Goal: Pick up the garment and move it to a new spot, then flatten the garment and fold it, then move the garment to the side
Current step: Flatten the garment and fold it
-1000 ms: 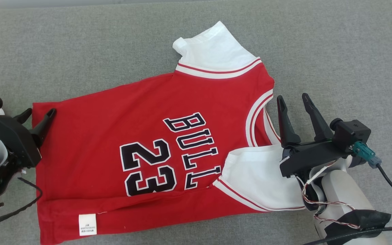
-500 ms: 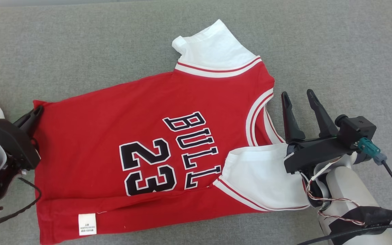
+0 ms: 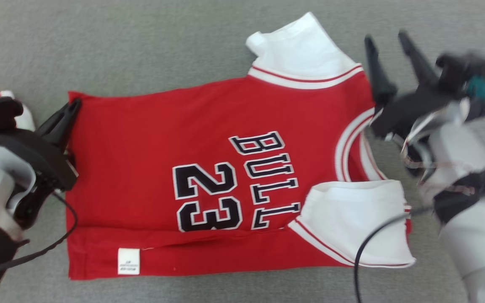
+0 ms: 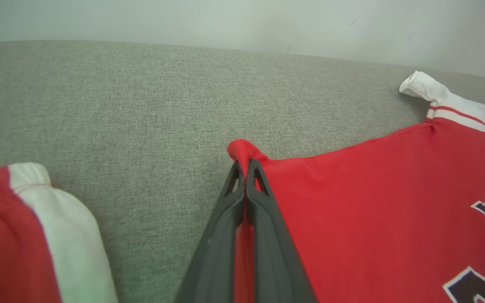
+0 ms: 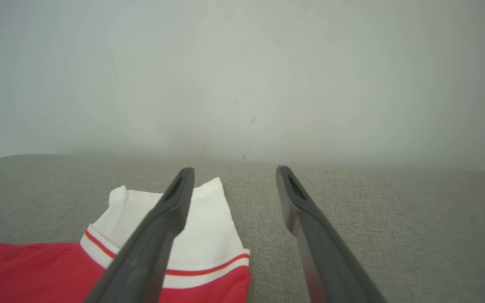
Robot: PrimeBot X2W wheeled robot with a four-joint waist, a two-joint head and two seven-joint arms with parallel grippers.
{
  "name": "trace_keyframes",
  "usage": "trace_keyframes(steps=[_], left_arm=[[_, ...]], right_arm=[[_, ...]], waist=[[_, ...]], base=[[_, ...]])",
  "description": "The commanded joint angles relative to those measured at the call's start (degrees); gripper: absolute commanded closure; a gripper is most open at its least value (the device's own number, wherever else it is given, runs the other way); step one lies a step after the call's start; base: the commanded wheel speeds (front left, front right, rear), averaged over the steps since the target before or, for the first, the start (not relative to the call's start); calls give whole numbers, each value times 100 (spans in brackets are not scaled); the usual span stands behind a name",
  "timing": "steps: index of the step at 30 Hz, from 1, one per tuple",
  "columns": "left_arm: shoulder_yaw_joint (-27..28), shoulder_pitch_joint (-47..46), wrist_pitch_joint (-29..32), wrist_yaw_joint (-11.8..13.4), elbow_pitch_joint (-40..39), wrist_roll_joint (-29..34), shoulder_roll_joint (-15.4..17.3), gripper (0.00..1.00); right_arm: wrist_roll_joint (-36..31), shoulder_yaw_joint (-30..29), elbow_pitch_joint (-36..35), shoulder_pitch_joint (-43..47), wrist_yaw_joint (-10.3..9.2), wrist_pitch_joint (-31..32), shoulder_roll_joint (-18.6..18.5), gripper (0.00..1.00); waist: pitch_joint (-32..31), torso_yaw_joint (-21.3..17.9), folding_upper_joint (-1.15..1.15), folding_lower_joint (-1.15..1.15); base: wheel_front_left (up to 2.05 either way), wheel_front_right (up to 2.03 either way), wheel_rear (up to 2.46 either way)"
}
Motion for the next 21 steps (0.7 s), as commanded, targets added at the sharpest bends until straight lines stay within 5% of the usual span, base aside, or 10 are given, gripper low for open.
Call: trace_keyframes(steps=[1,14,21], left_arm=[[-51,-99,-82,-2,6,-43,-27,100],[-728,-889,-562,-2,111,-173,-668,100],[-1046,-1127,-741,-1,239,-404,-862,100]], right_arm=[[98,89,149,-158,-7,113,-64,0],[955,1180,1371,-2012,-7,1706,-693,0],[1211,1552,1805,-2460,-7,2050,-764,0]], waist=[[217,271,0,0],[888,1066,0,0],[1131,1235,0,0]], base=[[0,0,0],[0,0,0],[0,0,0]])
